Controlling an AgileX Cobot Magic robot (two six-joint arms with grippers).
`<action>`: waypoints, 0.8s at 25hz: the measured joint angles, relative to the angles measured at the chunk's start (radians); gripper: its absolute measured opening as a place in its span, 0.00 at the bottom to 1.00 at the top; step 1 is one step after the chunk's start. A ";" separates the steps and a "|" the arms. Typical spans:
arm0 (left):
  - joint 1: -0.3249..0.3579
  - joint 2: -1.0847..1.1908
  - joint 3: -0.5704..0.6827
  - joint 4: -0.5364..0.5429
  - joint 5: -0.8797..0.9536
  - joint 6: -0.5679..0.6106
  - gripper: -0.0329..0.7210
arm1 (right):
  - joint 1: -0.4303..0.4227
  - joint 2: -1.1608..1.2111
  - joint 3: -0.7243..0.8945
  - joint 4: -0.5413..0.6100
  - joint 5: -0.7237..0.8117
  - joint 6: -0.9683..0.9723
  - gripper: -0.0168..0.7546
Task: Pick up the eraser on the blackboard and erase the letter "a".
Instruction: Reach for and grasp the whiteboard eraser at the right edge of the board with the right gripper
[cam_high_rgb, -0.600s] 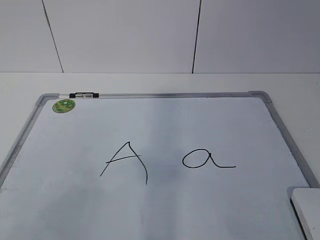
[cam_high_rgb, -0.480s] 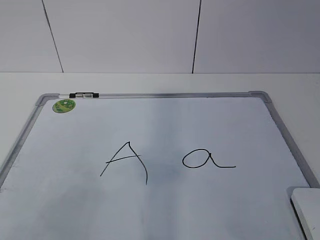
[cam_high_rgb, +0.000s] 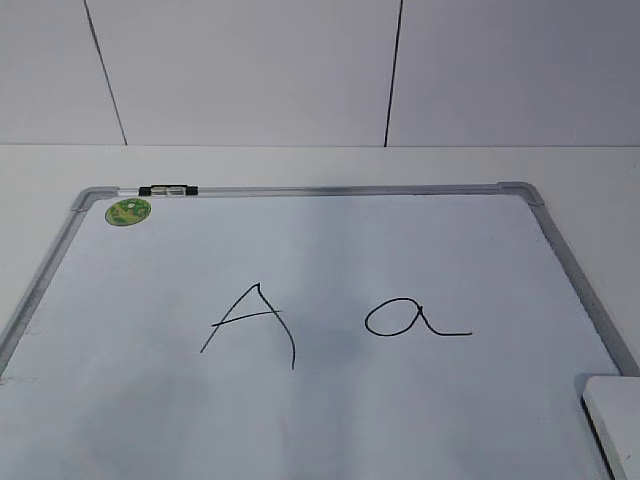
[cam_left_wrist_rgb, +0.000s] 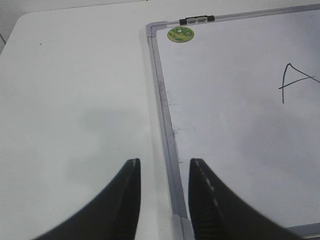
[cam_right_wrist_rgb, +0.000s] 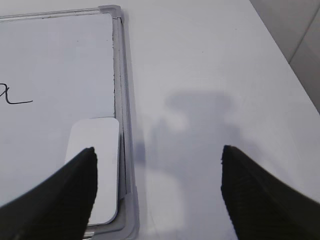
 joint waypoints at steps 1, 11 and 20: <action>0.000 0.000 0.000 0.000 0.000 0.000 0.37 | 0.000 0.000 0.000 0.000 0.000 0.000 0.79; 0.000 0.000 0.000 0.000 0.000 0.000 0.37 | 0.000 0.000 -0.018 0.062 -0.004 0.000 0.79; 0.000 0.000 0.000 0.000 0.000 0.000 0.37 | 0.000 0.184 -0.167 0.090 -0.129 -0.014 0.79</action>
